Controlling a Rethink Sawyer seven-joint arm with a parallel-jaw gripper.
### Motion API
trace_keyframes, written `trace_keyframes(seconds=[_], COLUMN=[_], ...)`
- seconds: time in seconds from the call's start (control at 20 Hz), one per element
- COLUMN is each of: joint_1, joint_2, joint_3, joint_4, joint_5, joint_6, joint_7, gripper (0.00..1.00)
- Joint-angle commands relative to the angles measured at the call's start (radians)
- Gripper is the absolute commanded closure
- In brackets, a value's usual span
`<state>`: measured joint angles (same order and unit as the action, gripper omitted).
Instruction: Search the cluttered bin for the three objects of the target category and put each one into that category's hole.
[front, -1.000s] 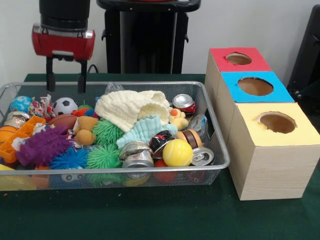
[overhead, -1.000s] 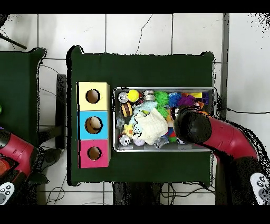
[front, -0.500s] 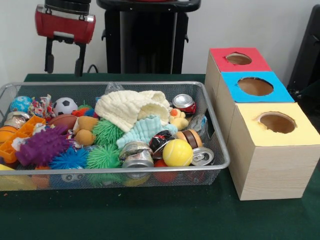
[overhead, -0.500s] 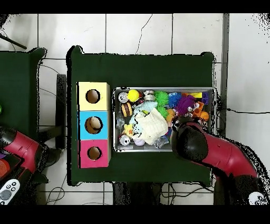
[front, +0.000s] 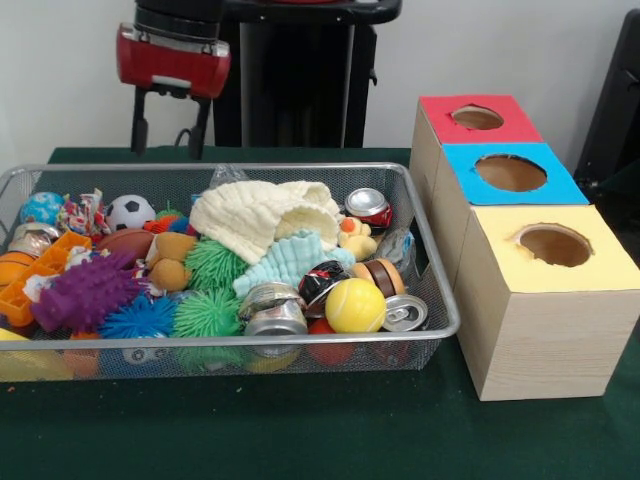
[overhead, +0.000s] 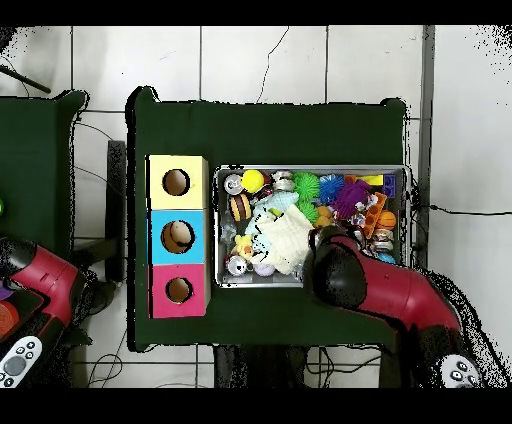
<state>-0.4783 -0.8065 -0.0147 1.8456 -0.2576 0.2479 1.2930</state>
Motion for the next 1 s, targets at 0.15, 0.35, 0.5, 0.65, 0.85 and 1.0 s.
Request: trace_keyframes(seconds=[0.15,0.35,0.5,0.65,0.85,1.0], joint_1=[0.067,0.104,0.134,0.150,0.170,0.196], joint_2=[0.075,0.100,0.119,0.130,0.144,0.159], joint_3=[-0.013,-0.031,-0.049,-0.058,-0.068,-0.085], joint_4=[0.024,0.012,0.000,-0.006,-0.018,-0.030], joint_5=[0.019,0.031,0.044,0.057,0.075,0.090], joint_6=[-0.043,-0.074,-0.089,-0.102,-0.103,-0.104], joint_7=[0.224,0.249,0.266,0.269,0.264,0.263], gripper=[0.00,0.00,0.00,0.00,0.00,0.00])
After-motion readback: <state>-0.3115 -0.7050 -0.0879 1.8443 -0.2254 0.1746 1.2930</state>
